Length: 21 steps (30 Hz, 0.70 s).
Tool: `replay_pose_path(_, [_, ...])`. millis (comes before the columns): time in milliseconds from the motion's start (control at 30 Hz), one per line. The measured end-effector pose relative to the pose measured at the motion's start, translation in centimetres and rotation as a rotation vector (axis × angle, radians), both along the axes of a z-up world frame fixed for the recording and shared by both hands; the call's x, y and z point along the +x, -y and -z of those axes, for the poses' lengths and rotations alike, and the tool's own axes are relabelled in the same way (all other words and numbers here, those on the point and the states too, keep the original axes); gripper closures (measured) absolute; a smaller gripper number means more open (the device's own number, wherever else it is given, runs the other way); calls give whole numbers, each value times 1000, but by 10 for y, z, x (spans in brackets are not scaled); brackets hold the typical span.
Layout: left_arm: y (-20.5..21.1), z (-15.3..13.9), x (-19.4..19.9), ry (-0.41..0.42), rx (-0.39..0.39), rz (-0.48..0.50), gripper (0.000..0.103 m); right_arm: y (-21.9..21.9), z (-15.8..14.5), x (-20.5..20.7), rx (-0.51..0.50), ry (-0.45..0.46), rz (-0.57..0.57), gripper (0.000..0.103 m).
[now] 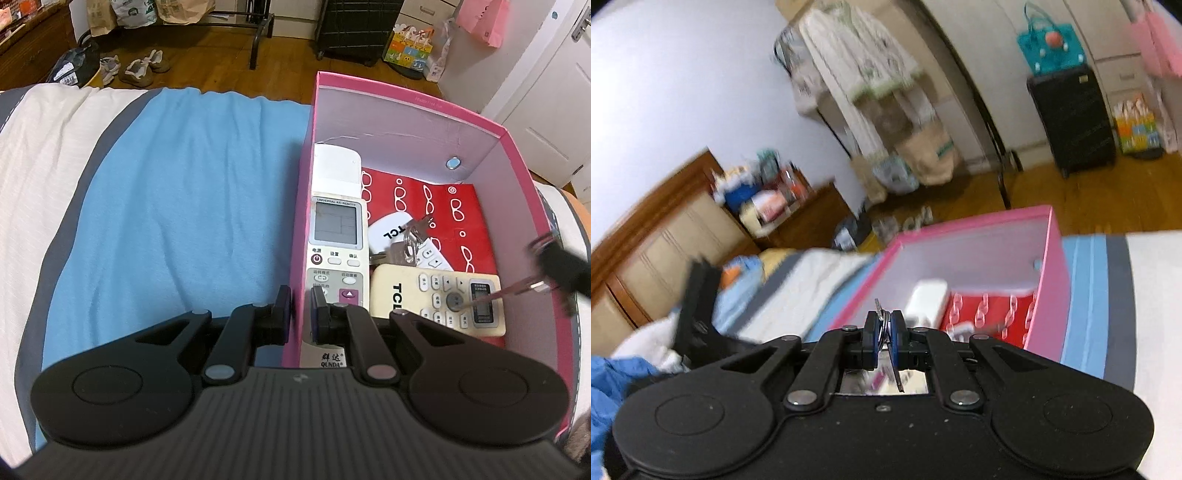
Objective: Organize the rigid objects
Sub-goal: 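Carry the keys into the pink box and release them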
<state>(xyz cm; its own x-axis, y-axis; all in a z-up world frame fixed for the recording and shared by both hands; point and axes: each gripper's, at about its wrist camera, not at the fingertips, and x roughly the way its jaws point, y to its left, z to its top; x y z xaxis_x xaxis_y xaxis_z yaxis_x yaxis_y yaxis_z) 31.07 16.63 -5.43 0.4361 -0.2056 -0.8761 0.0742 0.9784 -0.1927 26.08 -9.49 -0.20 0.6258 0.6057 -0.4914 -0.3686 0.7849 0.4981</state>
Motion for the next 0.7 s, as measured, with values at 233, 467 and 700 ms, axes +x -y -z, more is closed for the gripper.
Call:
replay_pose_path(233, [-1,0,0,4,-1,4,94,-13,7,1,-229,-14,33,94])
replay_pose_path(467, [-2,0,-1,2,-3,2,94,-11,7,-3,-271,-68,10,90])
replay_pose_path(700, [-2,0,-1,1,-6,1,94,-10,-6,-10,-303,-48,39,77])
